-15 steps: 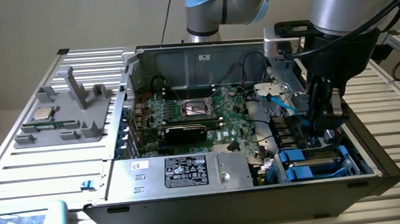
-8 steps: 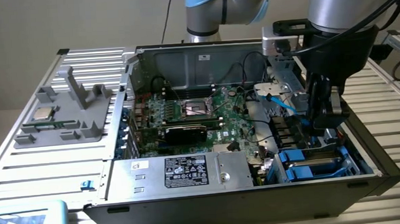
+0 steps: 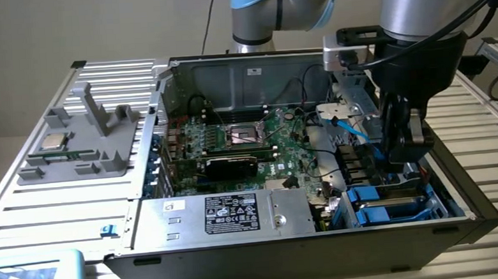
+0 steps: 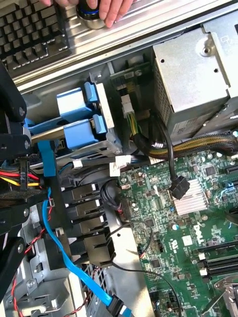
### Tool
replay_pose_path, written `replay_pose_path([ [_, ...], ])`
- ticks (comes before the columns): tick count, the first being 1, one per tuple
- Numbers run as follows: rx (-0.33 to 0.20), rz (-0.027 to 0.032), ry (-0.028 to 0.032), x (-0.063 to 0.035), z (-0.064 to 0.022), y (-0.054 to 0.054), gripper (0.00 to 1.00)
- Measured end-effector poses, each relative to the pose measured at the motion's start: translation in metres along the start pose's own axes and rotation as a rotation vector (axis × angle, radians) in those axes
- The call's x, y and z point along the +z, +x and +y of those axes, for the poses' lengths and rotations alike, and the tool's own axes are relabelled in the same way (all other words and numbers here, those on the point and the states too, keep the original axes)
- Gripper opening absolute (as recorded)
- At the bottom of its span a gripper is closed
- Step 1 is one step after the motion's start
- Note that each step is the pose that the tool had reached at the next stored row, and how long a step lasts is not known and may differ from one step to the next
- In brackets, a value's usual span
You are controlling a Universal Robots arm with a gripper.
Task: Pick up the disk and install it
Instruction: 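Insert the first disk wire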
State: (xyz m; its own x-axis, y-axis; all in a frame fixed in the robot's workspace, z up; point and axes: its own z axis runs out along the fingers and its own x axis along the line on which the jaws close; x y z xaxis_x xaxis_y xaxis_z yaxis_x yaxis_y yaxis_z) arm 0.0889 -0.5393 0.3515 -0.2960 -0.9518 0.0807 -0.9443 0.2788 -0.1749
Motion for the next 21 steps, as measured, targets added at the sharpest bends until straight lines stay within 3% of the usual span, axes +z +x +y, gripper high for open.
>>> replay_pose_path([
  [5, 0.000, 0.0063, 0.0018, 0.0020, 0.0004, -0.0002, 0.35],
  [14, 0.000, 0.0063, 0.0019, 0.0030, 0.0007, -0.0004, 0.35],
  [18, 0.000, 0.0062, 0.0018, 0.0029, 0.0009, -0.0012, 0.44],
  [21, 0.000, 0.0062, 0.0019, -0.0035, -0.0002, -0.0010, 0.44],
])
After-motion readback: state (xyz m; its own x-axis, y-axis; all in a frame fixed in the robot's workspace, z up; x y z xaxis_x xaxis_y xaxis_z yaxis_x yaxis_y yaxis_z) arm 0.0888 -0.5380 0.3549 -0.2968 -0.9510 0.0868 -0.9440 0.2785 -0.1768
